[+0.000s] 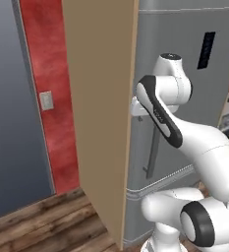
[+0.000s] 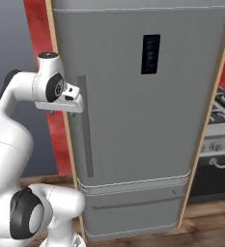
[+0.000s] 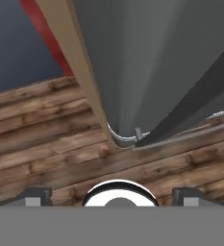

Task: There is a bowl on the dining counter. Grab a lemon wedge from the fridge and place it in the bowl. Then get the liquor bottle and glass cup from the cabinet and place them next to the bowl.

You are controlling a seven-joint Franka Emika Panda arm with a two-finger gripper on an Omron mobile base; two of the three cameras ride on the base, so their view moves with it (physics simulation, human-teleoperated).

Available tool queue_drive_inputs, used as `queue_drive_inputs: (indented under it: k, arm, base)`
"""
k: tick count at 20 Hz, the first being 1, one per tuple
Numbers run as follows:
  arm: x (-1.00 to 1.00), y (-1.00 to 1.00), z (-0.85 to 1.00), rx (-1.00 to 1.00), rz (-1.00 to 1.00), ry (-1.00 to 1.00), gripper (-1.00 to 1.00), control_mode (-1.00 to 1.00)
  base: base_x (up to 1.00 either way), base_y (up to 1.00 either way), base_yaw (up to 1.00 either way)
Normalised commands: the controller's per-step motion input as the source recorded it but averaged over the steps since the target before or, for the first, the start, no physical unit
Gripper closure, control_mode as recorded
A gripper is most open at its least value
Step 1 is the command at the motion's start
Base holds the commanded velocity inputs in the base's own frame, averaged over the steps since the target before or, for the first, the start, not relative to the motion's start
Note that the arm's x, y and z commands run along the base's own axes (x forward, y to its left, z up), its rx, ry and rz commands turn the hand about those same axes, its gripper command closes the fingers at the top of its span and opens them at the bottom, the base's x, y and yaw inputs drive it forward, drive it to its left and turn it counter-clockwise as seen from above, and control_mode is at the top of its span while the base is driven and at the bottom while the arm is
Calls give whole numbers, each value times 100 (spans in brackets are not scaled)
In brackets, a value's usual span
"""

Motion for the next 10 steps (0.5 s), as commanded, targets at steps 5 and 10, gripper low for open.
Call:
queue_drive_inputs:
  k: [5, 10]
  arm:
    - [0, 0, 0, 0, 0, 0, -100, 100]
    - [0, 0, 0, 0, 0, 0, -100, 100]
  base:
    - [0, 49, -45]
    - [0, 62, -45]
